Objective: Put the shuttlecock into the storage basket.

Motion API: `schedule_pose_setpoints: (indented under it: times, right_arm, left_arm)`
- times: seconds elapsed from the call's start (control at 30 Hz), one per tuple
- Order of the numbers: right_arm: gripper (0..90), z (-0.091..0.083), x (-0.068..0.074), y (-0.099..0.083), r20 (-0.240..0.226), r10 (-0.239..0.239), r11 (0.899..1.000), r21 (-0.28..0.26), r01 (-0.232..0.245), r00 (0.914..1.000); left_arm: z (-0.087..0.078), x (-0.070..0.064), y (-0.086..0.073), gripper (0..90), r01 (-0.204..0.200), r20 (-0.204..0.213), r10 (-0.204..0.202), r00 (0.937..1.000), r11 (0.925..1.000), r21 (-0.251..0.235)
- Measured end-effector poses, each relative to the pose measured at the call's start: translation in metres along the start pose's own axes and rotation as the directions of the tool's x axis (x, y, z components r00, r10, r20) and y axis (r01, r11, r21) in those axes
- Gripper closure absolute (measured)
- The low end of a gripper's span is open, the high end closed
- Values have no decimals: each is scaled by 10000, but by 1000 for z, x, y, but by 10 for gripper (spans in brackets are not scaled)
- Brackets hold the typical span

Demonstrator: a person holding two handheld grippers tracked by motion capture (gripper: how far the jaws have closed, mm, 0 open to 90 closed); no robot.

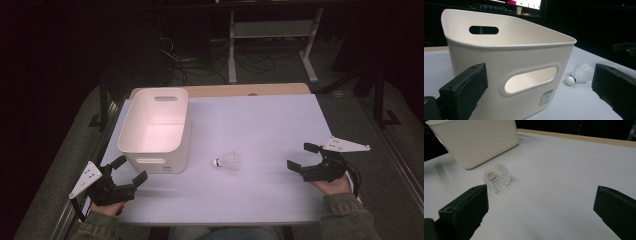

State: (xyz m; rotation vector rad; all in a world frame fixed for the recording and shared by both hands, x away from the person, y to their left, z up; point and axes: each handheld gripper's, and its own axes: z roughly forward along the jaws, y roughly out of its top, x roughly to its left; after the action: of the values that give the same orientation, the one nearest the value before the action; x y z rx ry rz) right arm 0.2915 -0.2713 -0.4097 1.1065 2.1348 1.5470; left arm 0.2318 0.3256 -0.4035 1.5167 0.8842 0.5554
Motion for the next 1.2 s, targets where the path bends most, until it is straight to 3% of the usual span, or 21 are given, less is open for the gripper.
schedule_pose_setpoints:
  times: [0.73,1.2]
  right_arm:
    - [0,1,2,0,82,70,9999,97,-71,9999]
    - [0,14,12,11,-161,-165,9950,980,180,9997]
  left_arm:
    - [0,-1,0,0,69,-15,-69,10000,10000,-1]
    - [0,-1,0,0,52,48,-52,10000,10000,-78]
